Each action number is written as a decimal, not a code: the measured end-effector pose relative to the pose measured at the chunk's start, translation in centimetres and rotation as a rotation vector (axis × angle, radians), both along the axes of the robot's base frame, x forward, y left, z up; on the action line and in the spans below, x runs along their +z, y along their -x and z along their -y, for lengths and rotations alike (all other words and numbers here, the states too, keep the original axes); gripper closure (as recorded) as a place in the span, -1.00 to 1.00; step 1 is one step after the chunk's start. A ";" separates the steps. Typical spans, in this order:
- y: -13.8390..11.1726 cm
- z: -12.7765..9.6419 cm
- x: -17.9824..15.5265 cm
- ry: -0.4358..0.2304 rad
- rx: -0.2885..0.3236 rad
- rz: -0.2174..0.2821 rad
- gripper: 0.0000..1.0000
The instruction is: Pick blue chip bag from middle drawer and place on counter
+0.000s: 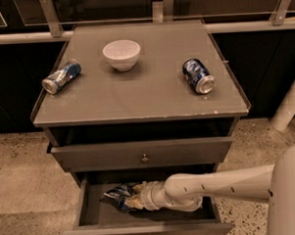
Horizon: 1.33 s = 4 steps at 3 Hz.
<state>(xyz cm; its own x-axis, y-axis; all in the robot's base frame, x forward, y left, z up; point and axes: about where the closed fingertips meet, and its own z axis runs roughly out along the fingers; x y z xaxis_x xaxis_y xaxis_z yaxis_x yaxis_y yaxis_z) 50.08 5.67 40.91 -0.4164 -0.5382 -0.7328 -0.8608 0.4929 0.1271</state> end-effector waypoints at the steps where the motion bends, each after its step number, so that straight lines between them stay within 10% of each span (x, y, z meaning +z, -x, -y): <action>1: 0.0 0.0 0.0 0.000 0.000 0.000 1.00; 4: 6.0 0.6 13.1 -0.018 0.132 0.046 1.00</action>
Offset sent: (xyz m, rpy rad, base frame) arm -0.0391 -0.0045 0.0814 0.0765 -0.0363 0.1237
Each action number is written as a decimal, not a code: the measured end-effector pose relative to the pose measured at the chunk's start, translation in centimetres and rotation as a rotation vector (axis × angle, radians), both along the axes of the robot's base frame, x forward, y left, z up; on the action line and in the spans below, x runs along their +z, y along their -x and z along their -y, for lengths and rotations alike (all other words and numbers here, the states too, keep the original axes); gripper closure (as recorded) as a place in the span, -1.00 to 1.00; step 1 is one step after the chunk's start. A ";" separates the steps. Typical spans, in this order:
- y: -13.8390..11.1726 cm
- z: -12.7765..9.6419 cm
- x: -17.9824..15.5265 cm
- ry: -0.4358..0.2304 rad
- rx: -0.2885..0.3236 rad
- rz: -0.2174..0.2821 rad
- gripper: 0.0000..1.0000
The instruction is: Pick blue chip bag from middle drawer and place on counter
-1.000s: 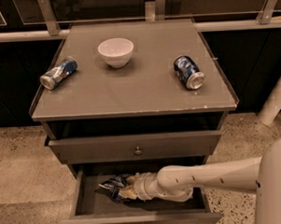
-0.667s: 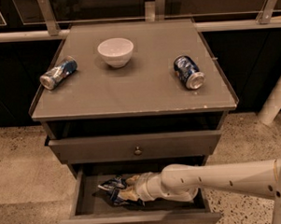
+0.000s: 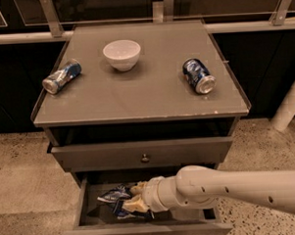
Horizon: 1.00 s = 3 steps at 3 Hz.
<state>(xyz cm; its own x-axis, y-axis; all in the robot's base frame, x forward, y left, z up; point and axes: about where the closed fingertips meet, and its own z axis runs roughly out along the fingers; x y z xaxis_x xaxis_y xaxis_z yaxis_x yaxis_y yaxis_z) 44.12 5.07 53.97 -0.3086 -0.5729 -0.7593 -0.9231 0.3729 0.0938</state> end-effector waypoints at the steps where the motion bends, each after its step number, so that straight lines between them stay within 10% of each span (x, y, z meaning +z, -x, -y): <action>1: 0.0 0.0 0.0 0.000 0.000 0.000 1.00; 3: 2.3 -0.2 5.9 0.110 0.018 -0.130 1.00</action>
Offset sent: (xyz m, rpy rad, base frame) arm -0.0041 0.0023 0.0741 -0.1555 0.1452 0.0623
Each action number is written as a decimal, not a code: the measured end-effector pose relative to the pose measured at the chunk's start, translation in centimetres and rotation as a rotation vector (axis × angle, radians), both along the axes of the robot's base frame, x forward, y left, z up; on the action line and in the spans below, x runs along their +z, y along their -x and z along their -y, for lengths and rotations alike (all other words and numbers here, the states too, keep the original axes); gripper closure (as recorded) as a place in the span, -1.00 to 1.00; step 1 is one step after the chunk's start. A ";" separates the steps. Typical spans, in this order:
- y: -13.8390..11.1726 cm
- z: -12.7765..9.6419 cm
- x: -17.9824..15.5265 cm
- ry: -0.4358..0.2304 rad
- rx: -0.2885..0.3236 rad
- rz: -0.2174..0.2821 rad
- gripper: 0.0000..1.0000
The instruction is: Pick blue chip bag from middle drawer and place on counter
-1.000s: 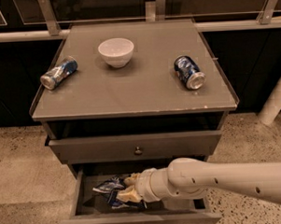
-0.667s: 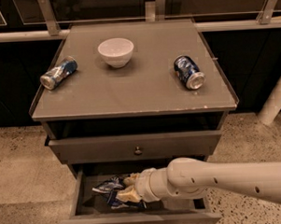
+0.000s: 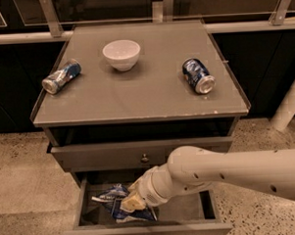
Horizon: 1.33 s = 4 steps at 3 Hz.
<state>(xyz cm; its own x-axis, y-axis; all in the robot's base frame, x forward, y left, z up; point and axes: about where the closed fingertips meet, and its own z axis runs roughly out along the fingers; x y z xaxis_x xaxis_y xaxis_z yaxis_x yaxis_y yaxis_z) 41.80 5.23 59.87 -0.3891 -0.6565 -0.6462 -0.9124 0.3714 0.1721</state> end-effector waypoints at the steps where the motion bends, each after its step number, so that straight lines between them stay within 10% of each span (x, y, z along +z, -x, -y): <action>1: 1.5 0.4 5.0 0.072 -0.012 -0.010 1.00; 2: 2.2 1.1 11.5 0.094 -0.040 0.077 1.00; 4: 2.4 1.2 12.9 0.102 -0.040 0.112 1.00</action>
Offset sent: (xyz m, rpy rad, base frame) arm -0.0301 -0.0371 0.2049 -0.1229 -0.2521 -0.0493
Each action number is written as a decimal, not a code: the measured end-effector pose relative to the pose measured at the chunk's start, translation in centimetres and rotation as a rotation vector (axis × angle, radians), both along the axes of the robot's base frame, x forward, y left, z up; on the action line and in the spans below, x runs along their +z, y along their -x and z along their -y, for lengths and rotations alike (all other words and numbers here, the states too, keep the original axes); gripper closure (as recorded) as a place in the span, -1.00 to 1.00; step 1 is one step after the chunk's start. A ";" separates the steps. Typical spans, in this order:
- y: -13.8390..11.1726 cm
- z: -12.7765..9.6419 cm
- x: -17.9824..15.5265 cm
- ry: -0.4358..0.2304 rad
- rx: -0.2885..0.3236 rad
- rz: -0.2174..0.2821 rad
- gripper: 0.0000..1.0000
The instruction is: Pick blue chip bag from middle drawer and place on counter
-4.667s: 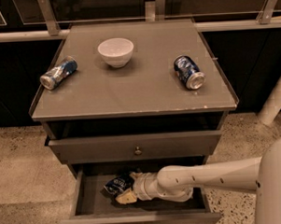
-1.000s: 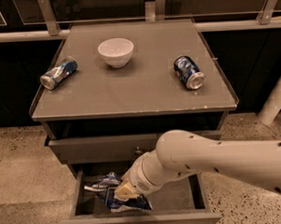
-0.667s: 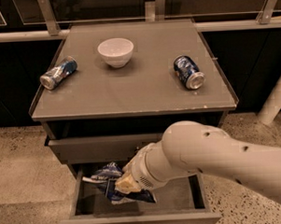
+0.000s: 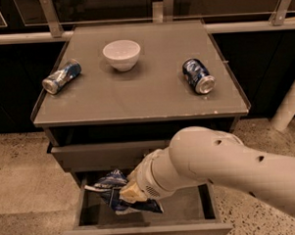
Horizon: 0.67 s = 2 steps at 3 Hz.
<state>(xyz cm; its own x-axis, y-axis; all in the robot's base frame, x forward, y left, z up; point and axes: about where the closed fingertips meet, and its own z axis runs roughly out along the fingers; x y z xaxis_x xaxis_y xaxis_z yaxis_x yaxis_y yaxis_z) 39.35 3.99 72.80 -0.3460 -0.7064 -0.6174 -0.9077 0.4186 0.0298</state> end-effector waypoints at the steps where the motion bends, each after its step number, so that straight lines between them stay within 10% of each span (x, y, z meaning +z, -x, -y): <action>1: 0.0 0.2 0.3 -0.026 0.020 0.021 1.00; 2: -0.3 2.1 3.8 -0.141 -0.016 0.044 1.00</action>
Offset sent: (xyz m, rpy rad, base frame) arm 0.0024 -0.0768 0.1022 0.2481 -0.3548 0.2011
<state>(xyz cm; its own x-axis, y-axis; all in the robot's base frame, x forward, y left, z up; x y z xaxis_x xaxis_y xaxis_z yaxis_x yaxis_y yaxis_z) 39.69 1.87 76.61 -0.3271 -0.6062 -0.7250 -0.9024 0.4280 0.0493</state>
